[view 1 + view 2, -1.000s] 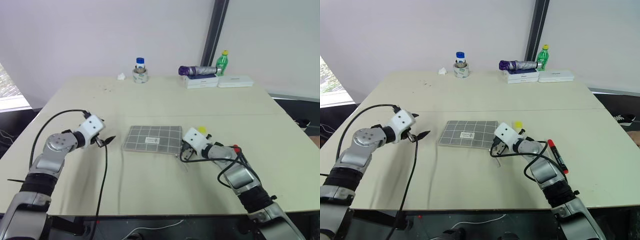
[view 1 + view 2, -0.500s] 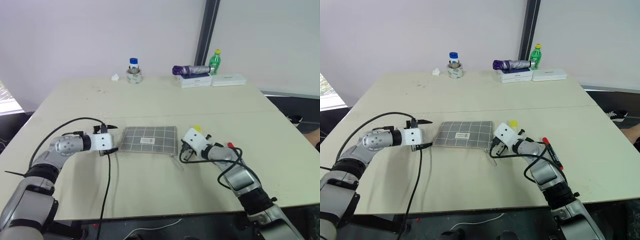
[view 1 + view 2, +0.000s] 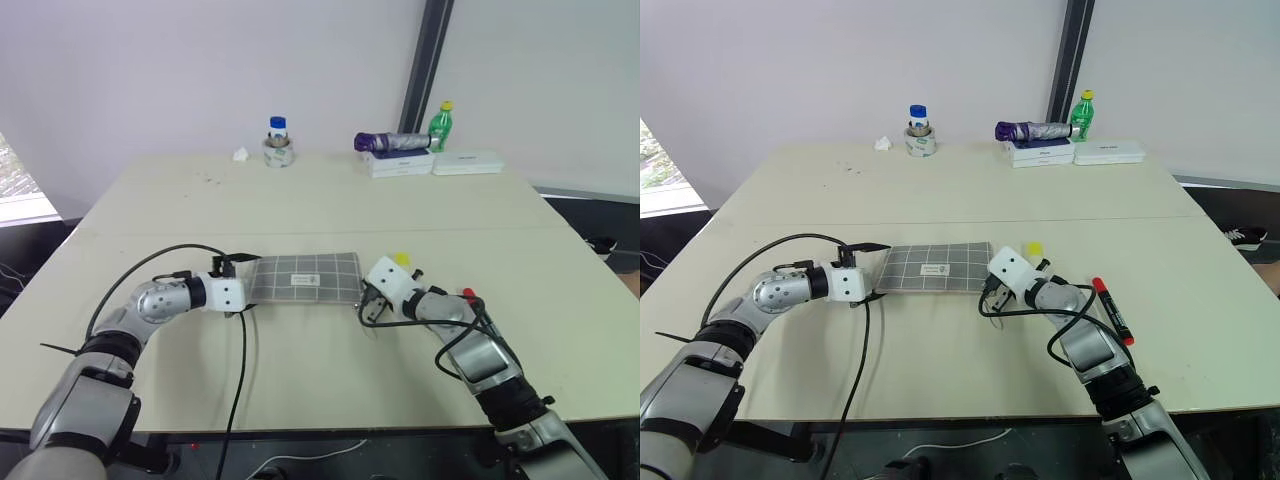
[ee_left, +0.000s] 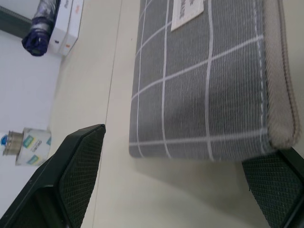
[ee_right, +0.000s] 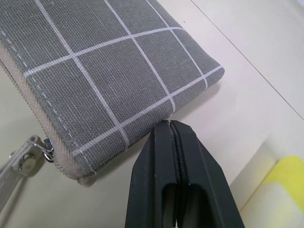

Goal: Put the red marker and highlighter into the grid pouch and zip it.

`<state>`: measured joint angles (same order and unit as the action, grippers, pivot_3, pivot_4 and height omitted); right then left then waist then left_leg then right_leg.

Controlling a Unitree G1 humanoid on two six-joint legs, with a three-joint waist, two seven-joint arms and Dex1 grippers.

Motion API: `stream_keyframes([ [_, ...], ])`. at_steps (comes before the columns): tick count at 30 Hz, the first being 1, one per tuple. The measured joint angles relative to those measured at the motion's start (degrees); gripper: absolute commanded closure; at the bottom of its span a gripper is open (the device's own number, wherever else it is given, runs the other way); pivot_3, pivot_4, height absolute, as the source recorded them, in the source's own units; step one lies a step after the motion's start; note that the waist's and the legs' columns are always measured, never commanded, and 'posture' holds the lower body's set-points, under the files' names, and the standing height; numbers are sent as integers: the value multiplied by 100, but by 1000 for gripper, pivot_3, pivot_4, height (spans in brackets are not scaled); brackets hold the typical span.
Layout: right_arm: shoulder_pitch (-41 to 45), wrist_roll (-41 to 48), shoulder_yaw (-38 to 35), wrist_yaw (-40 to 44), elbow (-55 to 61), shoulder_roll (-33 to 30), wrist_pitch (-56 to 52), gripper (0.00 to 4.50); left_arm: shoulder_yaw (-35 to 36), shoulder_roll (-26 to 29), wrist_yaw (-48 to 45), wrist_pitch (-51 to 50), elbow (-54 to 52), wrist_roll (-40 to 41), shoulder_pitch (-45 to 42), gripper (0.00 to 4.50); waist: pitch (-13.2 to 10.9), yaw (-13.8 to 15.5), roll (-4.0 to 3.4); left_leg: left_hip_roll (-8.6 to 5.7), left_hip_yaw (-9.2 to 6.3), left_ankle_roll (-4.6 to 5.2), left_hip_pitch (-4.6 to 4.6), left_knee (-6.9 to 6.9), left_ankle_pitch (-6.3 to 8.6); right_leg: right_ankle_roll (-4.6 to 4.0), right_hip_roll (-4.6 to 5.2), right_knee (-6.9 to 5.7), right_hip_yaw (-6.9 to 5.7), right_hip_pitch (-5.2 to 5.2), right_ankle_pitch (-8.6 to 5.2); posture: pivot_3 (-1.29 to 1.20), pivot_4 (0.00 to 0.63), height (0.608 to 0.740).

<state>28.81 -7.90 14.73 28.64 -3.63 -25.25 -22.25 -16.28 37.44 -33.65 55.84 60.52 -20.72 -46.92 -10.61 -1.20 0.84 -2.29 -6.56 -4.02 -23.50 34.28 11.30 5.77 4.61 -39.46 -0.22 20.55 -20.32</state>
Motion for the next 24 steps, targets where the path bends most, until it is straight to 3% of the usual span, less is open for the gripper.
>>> stream_keyframes([
  [11, 133, -92, 40, -15, -216, 176, 76, 4486, 8, -106, -491, 128, -464, 356, 255, 0, 1, -1, 0, 1, 0, 0, 1, 0, 0, 0, -1, -1, 0, 0, 0, 0, 150, 737],
  [14, 133, -99, 41, -7, -255, 178, 104, 4500, 13, -91, -561, 128, -557, 402, 345, 840, 1, -4, 0, 1, 0, 0, 1, 0, 0, 0, -1, -1, 0, 0, 0, 0, 150, 737],
  [21, 132, -112, 41, -4, -259, 180, 135, 4500, 23, -53, -773, 127, -750, 571, 594, 4300, 1, -19, 0, 3, -2, -1, 1, 0, 0, 0, -3, -4, 0, 3, 0, 0, 150, 737],
  [24, 132, -117, 40, -4, -259, 175, 136, 4500, 48, 50, -884, 99, -992, 754, 698, 4415, 0, -48, 0, 3, -1, -1, 1, 0, 0, 0, -3, -4, 1, 3, 0, 0, 150, 737],
])
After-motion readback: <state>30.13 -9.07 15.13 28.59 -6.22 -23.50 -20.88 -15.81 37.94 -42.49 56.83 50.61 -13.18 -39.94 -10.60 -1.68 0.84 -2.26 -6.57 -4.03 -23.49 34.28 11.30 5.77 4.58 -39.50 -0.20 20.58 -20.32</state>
